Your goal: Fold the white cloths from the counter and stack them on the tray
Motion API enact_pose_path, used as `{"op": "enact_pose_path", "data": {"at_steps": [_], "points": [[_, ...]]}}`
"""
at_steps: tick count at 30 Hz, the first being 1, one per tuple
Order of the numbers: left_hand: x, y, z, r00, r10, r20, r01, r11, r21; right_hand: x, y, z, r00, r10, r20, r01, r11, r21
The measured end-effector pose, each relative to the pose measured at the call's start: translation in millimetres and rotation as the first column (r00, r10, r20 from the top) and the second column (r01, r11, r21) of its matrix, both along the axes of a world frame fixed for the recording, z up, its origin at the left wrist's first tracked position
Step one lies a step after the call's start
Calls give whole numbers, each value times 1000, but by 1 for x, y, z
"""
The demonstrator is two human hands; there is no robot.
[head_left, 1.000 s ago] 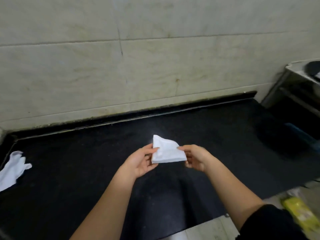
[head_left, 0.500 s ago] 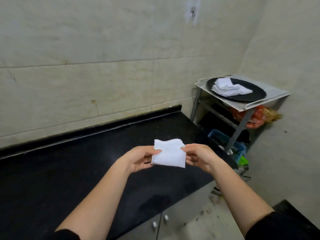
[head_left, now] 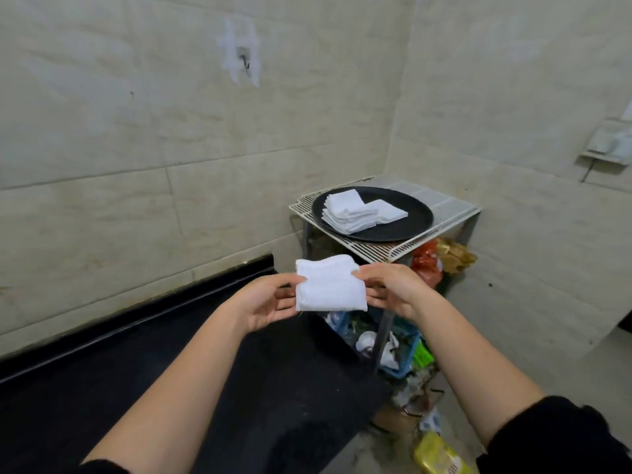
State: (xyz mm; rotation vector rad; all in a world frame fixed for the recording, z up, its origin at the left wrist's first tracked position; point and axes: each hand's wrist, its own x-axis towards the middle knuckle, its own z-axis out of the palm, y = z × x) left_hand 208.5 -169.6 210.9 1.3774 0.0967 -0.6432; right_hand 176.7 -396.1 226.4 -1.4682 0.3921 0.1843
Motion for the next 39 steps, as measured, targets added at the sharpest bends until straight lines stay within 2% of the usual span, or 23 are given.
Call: {"op": "enact_pose_path", "data": {"at_steps": [6, 11, 14, 20, 23, 25, 28, 34, 39], "points": [[87, -88, 41, 992, 4, 129, -8, 1000, 24, 91, -85, 38, 996, -17, 92, 18, 1000, -11], [140, -154, 62, 982, 33, 186, -39, 999, 32, 159, -152, 51, 996, 30, 88, -25, 998, -58], [175, -197, 72, 971, 83, 225, -95, 995, 43, 208, -194, 57, 993, 72, 96, -63, 994, -91], [238, -266, 72, 918, 209, 337, -281, 942, 184, 298, -259, 56, 981, 169, 93, -154, 977, -149], [262, -295, 67, 873, 293, 390, -409, 875, 258, 336, -280, 50, 973, 212, 89, -194, 965, -177], [277, -309, 61, 819, 319, 476, -495, 812, 309, 356, -287, 39, 967, 241, 80, -222, 956, -195], [292, -319, 50, 773, 169, 611, -565, 620, 544, 375, -290, 23, 960, 278, 40, -262, 938, -228], [303, -330, 37, 844, 14, 535, -496, 395, 773, 395, -294, -2, 929, 369, -24, -361, 894, -266], [307, -331, 32, 868, -42, 495, -469, 261, 844, 402, -292, -10, 905, 423, -48, -418, 862, -287]]}}
